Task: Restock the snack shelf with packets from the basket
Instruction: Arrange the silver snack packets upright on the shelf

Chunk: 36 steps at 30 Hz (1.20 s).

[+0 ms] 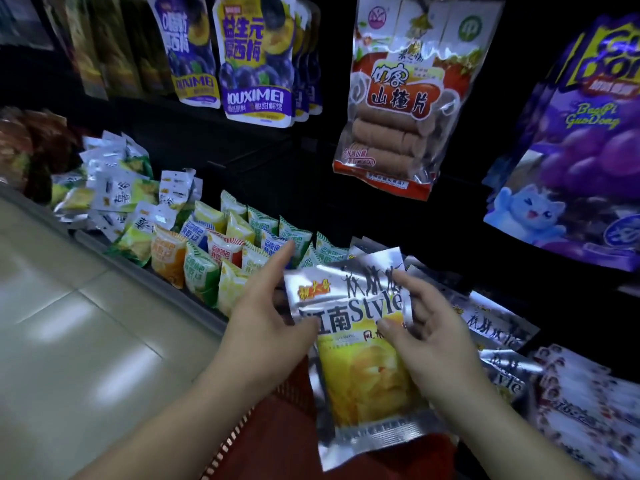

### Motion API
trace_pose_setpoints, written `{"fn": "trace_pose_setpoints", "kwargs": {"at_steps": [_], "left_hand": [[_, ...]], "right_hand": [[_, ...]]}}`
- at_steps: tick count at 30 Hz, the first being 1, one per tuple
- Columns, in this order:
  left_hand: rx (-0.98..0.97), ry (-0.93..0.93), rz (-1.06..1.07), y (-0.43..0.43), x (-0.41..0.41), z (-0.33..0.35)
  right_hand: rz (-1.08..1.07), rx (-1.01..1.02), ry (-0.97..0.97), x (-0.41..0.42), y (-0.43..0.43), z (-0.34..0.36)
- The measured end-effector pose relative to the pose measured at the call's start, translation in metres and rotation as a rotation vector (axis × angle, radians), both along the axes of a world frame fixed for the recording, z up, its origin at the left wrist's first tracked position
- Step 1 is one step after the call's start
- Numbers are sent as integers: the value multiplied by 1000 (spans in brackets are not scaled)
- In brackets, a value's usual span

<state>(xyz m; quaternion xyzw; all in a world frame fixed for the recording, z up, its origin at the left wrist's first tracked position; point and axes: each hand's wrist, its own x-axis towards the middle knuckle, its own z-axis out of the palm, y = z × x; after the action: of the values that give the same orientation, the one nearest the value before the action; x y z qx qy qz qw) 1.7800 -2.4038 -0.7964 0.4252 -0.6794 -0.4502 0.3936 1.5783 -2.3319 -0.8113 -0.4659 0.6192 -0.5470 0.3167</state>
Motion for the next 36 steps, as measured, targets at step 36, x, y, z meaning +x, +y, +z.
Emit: {"fn": "trace_pose_setpoints", "kwargs": {"at_steps": [36], "left_hand": [[349, 361, 63, -9, -11, -10]], "right_hand": [[194, 30, -162, -22, -4, -13]]}}
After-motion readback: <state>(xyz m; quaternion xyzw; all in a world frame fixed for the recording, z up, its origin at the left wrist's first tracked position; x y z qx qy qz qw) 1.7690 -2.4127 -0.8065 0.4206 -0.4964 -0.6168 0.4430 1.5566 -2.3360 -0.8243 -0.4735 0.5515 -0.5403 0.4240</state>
